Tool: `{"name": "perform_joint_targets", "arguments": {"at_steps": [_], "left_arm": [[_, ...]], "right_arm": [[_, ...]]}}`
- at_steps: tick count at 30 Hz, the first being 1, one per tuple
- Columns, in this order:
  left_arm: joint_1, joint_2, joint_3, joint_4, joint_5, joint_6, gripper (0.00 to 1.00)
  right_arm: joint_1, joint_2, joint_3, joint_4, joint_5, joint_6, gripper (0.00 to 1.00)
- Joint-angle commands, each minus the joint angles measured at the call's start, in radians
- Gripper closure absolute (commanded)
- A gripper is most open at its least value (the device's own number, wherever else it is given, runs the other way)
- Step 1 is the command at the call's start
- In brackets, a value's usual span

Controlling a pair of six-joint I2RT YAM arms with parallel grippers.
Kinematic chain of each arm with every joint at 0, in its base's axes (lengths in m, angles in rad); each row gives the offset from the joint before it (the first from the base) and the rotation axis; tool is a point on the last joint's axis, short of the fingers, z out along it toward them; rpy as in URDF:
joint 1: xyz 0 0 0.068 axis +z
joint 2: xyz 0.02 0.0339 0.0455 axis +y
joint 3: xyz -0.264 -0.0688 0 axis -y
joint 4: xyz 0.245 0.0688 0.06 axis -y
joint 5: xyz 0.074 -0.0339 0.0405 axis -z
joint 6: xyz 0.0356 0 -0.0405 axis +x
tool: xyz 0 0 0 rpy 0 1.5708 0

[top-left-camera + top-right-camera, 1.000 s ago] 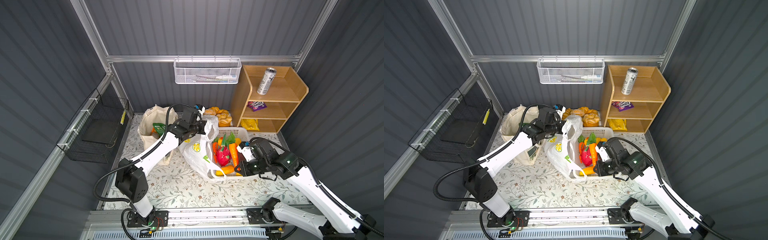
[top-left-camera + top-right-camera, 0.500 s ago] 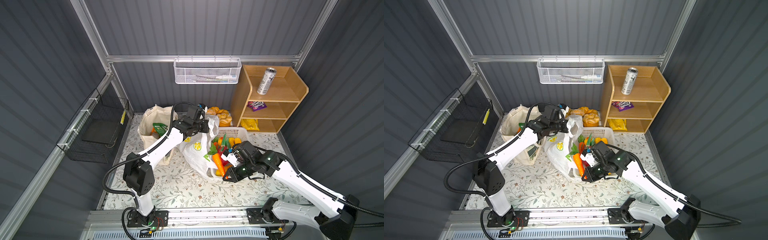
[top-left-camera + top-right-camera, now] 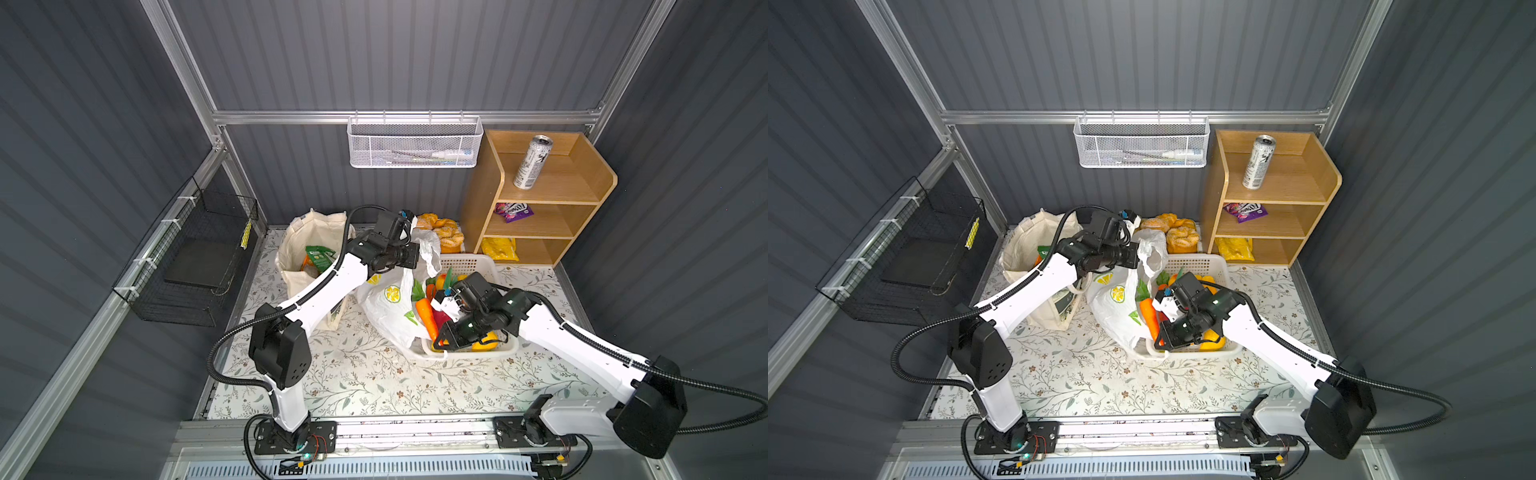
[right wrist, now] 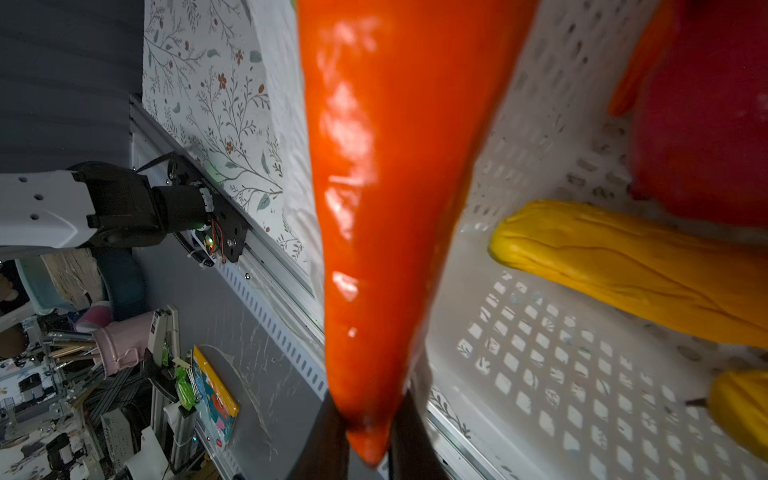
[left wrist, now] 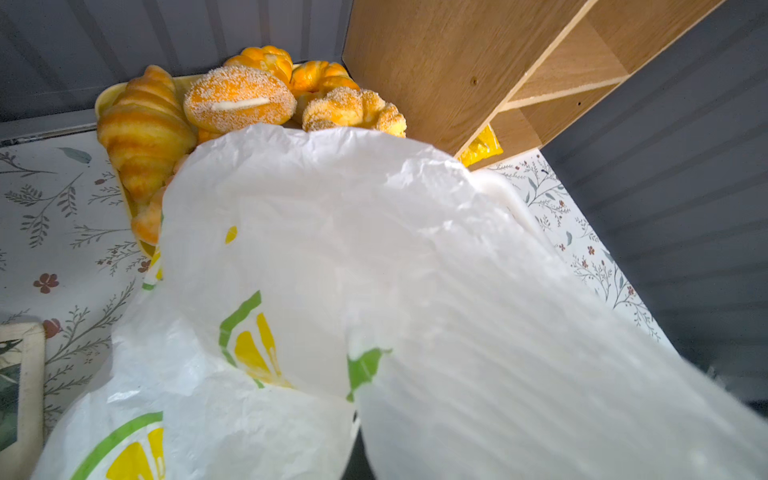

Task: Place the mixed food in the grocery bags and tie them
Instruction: 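Lift the carrot out of the basket toward the bag mouth with the right gripper, then drop the carrot into the white plastic bag and open the right gripper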

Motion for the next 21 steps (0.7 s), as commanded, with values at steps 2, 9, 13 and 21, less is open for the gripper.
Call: {"name": "perform_joint_targets", "arguments": {"at_steps": [2,9,13,21], "left_arm": [[0.006,-0.057,-0.005,-0.057,0.047,0.054,1.00],[0.005,-0.060,-0.021,-0.014,0.108,0.019,1.00],[0.005,-0.053,-0.030,0.020,0.144,-0.015,1.00],[0.005,-0.051,-0.056,0.083,0.105,-0.098,1.00]], "right_arm": [[-0.047,0.020,0.063,0.032,-0.004,-0.027,1.00],[-0.051,0.143,0.163,0.061,-0.035,-0.022,1.00],[-0.052,0.250,0.253,0.131,-0.006,0.035,0.92],[-0.050,0.340,0.320,0.207,-0.041,0.087,0.38]]}}
